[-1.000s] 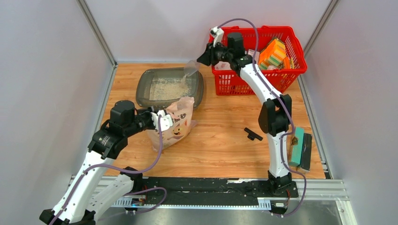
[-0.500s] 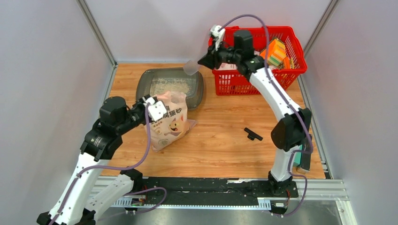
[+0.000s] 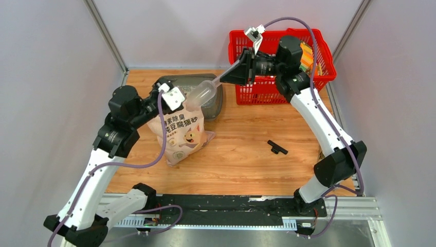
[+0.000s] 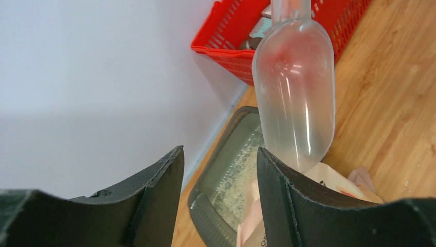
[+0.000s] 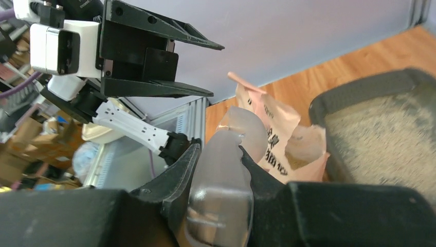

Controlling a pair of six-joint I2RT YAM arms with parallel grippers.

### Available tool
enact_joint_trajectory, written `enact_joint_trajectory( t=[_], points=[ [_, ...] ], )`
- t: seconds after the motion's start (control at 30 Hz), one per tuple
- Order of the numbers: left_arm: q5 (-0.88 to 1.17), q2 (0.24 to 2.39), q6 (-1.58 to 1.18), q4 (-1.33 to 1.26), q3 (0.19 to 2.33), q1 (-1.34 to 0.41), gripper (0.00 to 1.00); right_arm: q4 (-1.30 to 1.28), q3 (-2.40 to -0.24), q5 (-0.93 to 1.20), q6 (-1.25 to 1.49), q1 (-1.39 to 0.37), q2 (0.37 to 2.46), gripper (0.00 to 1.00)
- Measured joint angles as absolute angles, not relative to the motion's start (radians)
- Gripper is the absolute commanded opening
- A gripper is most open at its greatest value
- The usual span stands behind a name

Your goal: Fill the litter box with clean litter

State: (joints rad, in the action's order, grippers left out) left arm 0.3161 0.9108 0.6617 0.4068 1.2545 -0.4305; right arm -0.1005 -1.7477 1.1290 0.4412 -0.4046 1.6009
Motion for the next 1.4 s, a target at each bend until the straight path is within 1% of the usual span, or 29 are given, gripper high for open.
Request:
enact_joint_trajectory(
  t=[0.13, 0.37, 0.57, 0.6, 0.67, 0.7, 0.73, 0.77, 0.8, 0.83, 1.0, 1.07, 1.1, 1.13, 1.17, 1.23, 1.33, 1.4],
  points=[
    [0.356, 0.968, 0.649, 0.402, 1.256, -0.437, 0.62, -0.068, -1.686, 1.131, 0.527, -0.403, 1.603, 0.0],
    [0.402, 1.006, 0.633, 0.399, 1.256, -0.485, 0.61, -0.015, -1.666, 1.124, 0.577, -0.405, 1.603, 0.0],
    [0.399, 1.061, 0.622, 0.397, 1.259, -0.511, 0.45, -0.003, -1.665, 1.122, 0.579, -0.428, 1.603, 0.0],
    [0.398, 1.074, 0.617, 0.392, 1.26, -0.512, 0.4, -0.009, -1.663, 1.12, 0.574, -0.432, 1.603, 0.0],
    [0.399, 1.095, 0.604, 0.385, 1.264, -0.516, 0.35, -0.036, -1.662, 1.117, 0.552, -0.439, 1.602, 0.0],
    [0.399, 1.104, 0.6, 0.382, 1.266, -0.516, 0.26, -0.055, -1.66, 1.113, 0.542, -0.441, 1.6, 0.0],
    [0.4, 1.113, 0.593, 0.374, 1.268, -0.518, 0.21, -0.076, -1.654, 1.108, 0.526, -0.443, 1.599, 0.0],
    [0.402, 1.118, 0.584, 0.371, 1.269, -0.519, 0.1, -0.08, -1.654, 1.106, 0.525, -0.444, 1.599, 0.0],
    [0.401, 1.122, 0.575, 0.37, 1.269, -0.519, 0.03, -0.09, -1.647, 1.102, 0.517, -0.444, 1.596, 0.01],
    [0.4, 1.126, 0.561, 0.369, 1.269, -0.519, 0.0, -0.096, -1.639, 1.098, 0.51, -0.444, 1.592, 0.01],
    [0.405, 1.143, 0.489, 0.356, 1.281, -0.514, 0.0, -0.114, -1.616, 1.072, 0.488, -0.444, 1.568, 0.01],
    [0.411, 1.146, 0.474, 0.355, 1.287, -0.514, 0.0, -0.115, -1.616, 1.067, 0.488, -0.444, 1.561, 0.05],
    [0.413, 1.146, 0.471, 0.355, 1.288, -0.514, 0.0, -0.115, -1.614, 1.065, 0.488, -0.444, 1.559, 0.1],
    [0.414, 1.146, 0.468, 0.355, 1.289, -0.514, 0.0, -0.113, -1.61, 1.063, 0.489, -0.444, 1.554, 0.27],
    [0.415, 1.146, 0.466, 0.356, 1.289, -0.514, 0.0, -0.111, -1.605, 1.059, 0.492, -0.444, 1.552, 0.35],
    [0.415, 1.148, 0.459, 0.358, 1.289, -0.514, 0.0, -0.103, -1.595, 1.048, 0.503, -0.444, 1.549, 0.45],
    [0.414, 1.149, 0.454, 0.362, 1.289, -0.517, 0.0, -0.067, -1.555, 1.008, 0.546, -0.444, 1.543, 0.52],
    [0.409, 1.152, 0.443, 0.37, 1.289, -0.518, 0.0, -0.025, -1.522, 0.97, 0.578, -0.445, 1.536, 0.55]
  ],
)
